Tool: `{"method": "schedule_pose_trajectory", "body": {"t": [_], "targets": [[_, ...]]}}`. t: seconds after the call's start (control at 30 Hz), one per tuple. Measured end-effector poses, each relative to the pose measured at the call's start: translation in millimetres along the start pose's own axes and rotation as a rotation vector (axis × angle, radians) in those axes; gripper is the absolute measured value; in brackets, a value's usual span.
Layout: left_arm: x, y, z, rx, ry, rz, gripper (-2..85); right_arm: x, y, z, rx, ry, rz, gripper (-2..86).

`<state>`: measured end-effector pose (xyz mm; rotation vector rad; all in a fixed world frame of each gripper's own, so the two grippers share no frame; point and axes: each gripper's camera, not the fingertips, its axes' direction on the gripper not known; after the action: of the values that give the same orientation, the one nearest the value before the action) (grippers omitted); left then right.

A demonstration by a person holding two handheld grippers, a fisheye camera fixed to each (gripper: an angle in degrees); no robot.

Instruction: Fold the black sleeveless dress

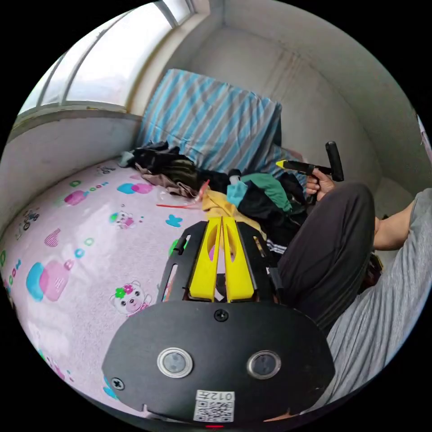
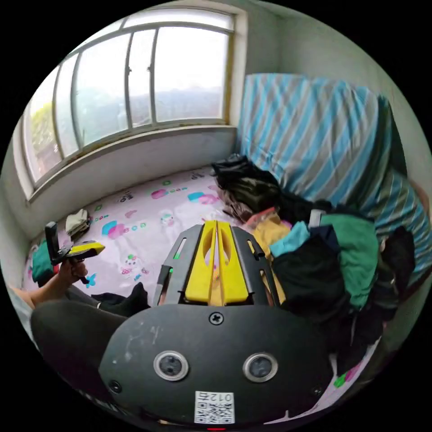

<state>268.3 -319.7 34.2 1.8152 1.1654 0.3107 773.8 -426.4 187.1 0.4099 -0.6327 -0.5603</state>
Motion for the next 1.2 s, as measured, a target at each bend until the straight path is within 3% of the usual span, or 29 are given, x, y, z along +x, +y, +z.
{"method": "schedule_pose_trajectory", "body": {"t": [0.1,0.17,0.27,0.57,0.7,0.77,1.0,1.07,1.2], "targets": [[-13.0,-23.9,84.3,-0.066,0.07,0.016,0.7,57.1,64.9,61.7,-0.105,0.121,0.041,-0.7],[-17.9,-37.0,135.3,-0.109,0.102,0.025,0.7,85.8,116.6,105.5,-0.174,0.352,-0.018,-0.4],[-22.6,-55.5,220.1,-0.202,0.166,0.037,0.7,117.8,170.2,145.7,-0.2,0.545,-0.095,2.3],[-37.0,-90.5,422.6,-0.438,0.284,-0.022,0.8,216.4,241.4,224.5,-0.26,0.778,-0.081,9.4],[-40.9,-97.4,473.3,-0.462,0.293,-0.052,1.2,249.5,254.9,250.4,-0.288,0.75,-0.125,6.0],[-40.7,-98.5,488.9,-0.476,0.283,-0.049,1.5,266.7,258.7,261.5,-0.308,0.688,-0.133,0.4],[-53.4,-89.5,525.6,-0.45,0.334,-0.166,3.1,301.1,257.6,235.6,-0.12,0.402,0.011,-0.9],[-49.1,-86.2,528.8,-0.452,0.314,-0.13,3.7,319.1,264.3,226.6,-0.08,0.267,0.06,-0.9],[-4.0,-87.2,519.5,-0.373,0.116,0.213,6.2,341.4,267.9,215.4,-0.034,0.024,0.112,-1.0]]}}
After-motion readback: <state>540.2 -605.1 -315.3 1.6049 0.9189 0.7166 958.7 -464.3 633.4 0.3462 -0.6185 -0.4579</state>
